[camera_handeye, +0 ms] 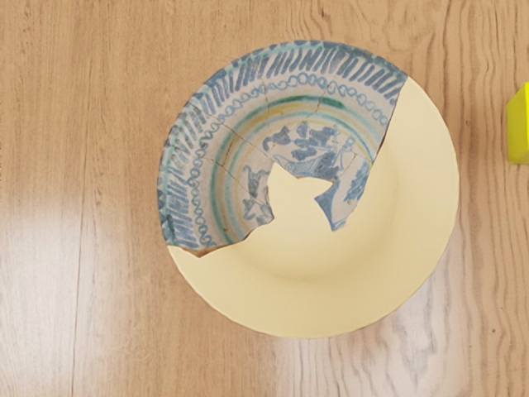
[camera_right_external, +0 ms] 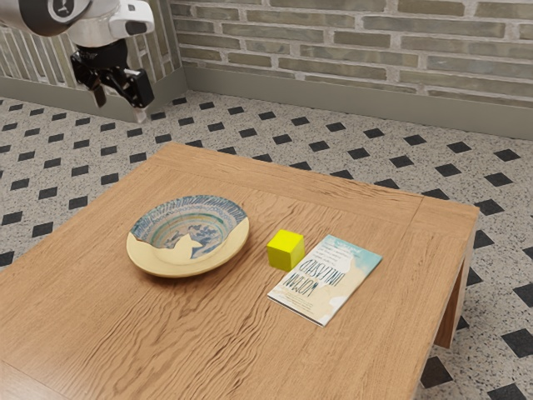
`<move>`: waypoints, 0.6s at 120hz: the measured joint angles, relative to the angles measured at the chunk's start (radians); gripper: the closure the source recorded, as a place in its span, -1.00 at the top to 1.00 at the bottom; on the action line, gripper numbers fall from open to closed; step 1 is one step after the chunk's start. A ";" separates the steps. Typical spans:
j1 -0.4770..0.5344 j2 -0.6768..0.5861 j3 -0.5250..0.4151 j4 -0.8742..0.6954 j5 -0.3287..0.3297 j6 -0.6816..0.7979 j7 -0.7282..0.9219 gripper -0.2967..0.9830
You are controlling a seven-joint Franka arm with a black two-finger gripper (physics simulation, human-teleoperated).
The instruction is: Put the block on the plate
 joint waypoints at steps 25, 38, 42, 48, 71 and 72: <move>-0.008 0.003 -0.013 -0.002 -0.001 0.013 0.007 0.54; -0.025 0.037 -0.015 -0.011 -0.007 0.014 0.009 0.54; -0.035 0.060 -0.015 -0.012 -0.013 0.016 0.007 0.54; -0.052 0.090 -0.016 -0.013 -0.028 0.022 0.004 0.54; -0.110 0.263 -0.017 -0.023 -0.190 0.116 -0.011 0.54; -0.111 0.271 -0.017 -0.023 -0.193 0.121 -0.011 0.54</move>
